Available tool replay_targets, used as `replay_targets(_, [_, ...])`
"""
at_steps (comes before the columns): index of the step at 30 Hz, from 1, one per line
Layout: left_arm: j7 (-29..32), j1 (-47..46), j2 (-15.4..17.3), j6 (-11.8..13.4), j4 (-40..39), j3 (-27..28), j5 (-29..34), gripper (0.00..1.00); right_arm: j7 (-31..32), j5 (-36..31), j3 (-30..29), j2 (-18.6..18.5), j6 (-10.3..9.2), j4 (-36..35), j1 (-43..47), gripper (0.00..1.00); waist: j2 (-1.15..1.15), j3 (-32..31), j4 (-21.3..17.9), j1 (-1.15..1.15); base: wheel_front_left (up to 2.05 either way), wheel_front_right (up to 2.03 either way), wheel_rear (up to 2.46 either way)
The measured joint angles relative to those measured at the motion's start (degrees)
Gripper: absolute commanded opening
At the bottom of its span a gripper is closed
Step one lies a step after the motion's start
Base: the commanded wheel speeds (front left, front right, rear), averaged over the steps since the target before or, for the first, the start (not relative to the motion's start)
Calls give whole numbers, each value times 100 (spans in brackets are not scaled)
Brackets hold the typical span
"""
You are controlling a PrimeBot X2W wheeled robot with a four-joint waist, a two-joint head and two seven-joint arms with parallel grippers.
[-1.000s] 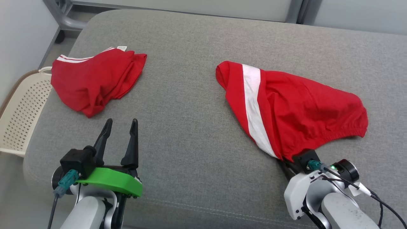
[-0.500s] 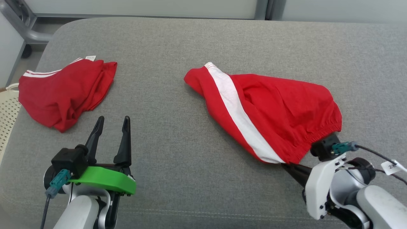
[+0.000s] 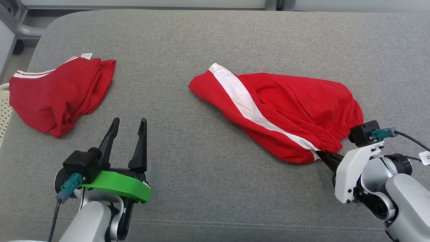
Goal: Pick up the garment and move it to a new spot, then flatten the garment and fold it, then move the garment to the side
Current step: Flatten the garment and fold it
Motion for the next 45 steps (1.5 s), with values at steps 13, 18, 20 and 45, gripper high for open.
replay_targets(13, [22,74,125,133,-15,83,13,100,-1503,563,-148,218,-4,-66,499,100,0,-110,-224,0,0,0,0])
replay_targets(18, [69,283,237,257,-101,143,0,100,-2085,463,-611,419,-4,-545,1132,100,0,-316,-397,0,0,0,0])
replay_targets(20, [79,369,287,320,-152,169,-5,100,-2328,200,-872,546,-4,-677,1345,100,0,-414,-468,0,0,0,0])
replay_targets(45, [149,1457,918,1148,-933,494,248,100,-3366,-2569,-1891,2232,-4,-1215,2364,100,0,-1224,-1132,0,0,0,0])
